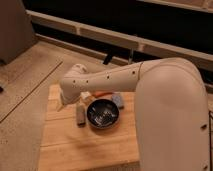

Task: Place the eraser in the ceramic cup

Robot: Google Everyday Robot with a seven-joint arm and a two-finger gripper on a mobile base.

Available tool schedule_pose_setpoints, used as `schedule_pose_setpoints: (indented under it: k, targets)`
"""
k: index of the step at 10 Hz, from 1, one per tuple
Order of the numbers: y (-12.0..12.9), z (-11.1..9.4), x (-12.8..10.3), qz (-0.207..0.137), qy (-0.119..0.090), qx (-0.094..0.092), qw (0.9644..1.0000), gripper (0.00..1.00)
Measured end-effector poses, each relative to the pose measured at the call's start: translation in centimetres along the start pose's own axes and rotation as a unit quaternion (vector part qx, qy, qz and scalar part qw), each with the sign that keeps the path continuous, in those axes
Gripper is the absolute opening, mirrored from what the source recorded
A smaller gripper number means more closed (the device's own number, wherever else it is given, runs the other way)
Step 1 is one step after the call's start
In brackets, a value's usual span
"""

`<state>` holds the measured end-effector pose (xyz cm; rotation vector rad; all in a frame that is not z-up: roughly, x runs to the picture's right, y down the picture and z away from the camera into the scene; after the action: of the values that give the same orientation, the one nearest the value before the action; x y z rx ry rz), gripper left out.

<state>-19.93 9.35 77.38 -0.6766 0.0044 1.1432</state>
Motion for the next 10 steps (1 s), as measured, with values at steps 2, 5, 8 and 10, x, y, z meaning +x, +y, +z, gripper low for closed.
schedule_pose_setpoints:
  k: [2,5,8,10]
  targets:
    - [-0.3,1.1,0.6,-0.004,0.014,-0.001,0.9999,0.65]
    - [0.7,3.0,0.9,-0.017,0.037,-0.017,0.999,0.65]
    - [0.5,5.6,2.2,-0.026,0.088,-0.019,0.9956,0.65]
    - [0.0,6.5,2.3,-0.024,0.108,-0.017,0.9937,0.65]
